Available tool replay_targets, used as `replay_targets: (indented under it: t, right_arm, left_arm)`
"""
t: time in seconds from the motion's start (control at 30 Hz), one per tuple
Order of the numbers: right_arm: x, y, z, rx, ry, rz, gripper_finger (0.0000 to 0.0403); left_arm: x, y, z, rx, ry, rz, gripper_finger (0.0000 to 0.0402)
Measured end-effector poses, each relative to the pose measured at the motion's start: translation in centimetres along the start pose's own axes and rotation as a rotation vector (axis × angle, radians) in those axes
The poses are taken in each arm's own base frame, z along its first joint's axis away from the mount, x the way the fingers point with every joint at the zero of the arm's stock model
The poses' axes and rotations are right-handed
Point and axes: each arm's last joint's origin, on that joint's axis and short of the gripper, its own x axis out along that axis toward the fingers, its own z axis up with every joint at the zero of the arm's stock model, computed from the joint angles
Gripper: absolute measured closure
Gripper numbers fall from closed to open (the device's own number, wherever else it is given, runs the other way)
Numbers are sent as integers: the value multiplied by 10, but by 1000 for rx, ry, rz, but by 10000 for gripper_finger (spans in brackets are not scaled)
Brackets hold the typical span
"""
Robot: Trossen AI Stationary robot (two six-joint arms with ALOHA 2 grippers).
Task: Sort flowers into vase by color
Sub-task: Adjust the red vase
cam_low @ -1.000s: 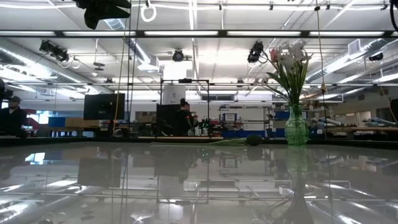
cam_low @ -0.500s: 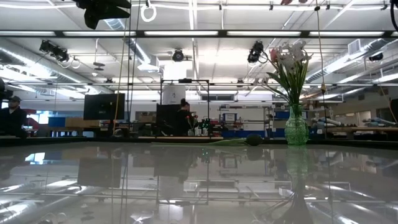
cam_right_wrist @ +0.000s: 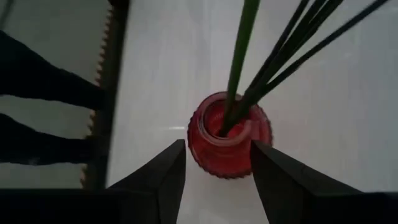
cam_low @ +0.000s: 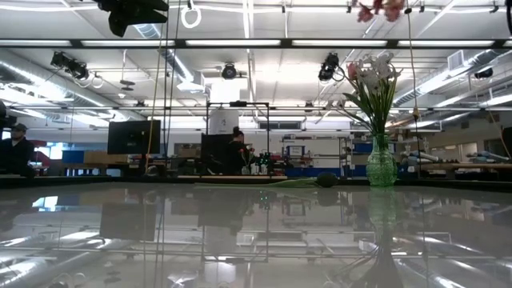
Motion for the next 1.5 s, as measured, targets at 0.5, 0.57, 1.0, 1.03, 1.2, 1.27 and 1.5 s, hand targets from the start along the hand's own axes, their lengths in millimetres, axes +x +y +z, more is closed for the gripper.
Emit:
replay_targets:
  t: [0.5,0.57,1.0,1.03,1.2,1.27,1.5]
  right_arm:
    - [-10,-8,14,156,-194,3,142]
    - [-5,-6,13,167,-201,49,143]
    - [3,-11,11,140,-326,-1,222]
    - [3,-11,11,130,-332,-6,235]
    - [3,-11,11,47,-334,-23,308]
    - [3,-11,11,5,-337,-32,339]
    - [3,-13,12,-126,-375,-101,387]
  left_arm:
    - [0,1,-4,37,34,27,235]
    - [0,1,-3,36,33,27,235]
    - [0,1,-3,30,33,27,235]
    - [0,1,-3,29,33,27,235]
    - [0,1,-3,27,33,28,235]
    - [0,1,-3,27,33,27,235]
    - [0,1,-3,26,33,27,235]
